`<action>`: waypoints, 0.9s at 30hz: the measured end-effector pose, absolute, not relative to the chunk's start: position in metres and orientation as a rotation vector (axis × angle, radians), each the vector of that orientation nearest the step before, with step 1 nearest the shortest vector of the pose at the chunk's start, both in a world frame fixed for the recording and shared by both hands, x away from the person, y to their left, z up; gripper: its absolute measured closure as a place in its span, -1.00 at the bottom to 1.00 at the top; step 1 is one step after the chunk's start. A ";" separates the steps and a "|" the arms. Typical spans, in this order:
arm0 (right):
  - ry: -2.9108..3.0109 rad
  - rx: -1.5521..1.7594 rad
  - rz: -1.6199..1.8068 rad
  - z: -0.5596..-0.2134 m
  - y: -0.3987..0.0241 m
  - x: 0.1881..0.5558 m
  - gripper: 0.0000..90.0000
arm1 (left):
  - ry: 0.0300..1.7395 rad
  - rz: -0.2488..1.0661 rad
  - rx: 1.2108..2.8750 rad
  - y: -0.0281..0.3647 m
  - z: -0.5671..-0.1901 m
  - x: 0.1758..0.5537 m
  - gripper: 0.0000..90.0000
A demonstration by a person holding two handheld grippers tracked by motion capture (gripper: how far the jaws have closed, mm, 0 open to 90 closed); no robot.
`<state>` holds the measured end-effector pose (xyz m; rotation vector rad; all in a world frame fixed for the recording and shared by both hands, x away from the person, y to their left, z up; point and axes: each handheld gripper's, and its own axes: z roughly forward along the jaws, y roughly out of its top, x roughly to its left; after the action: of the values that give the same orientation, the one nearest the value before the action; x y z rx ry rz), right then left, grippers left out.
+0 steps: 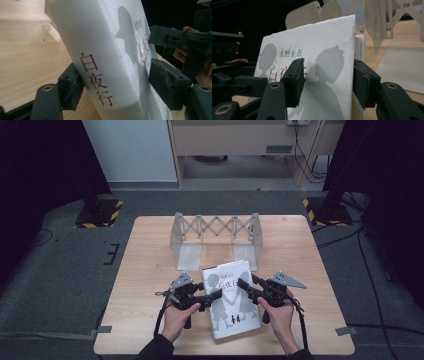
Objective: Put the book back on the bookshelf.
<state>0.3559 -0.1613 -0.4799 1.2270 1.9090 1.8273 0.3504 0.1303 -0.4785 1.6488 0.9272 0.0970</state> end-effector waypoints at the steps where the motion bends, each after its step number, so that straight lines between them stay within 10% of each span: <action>1: 1.900 1.217 1.838 -0.478 -0.162 0.355 0.06 | 0.920 0.106 1.650 0.130 -0.476 0.350 -0.28; 27: 1.883 1.280 1.661 -0.485 -0.211 0.360 -0.08 | 0.853 0.012 1.601 0.132 -0.465 0.360 0.03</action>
<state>0.3597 -0.2107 -0.4848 1.2800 1.8825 1.6612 0.3596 0.1318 -0.4650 1.6012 0.8533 0.0120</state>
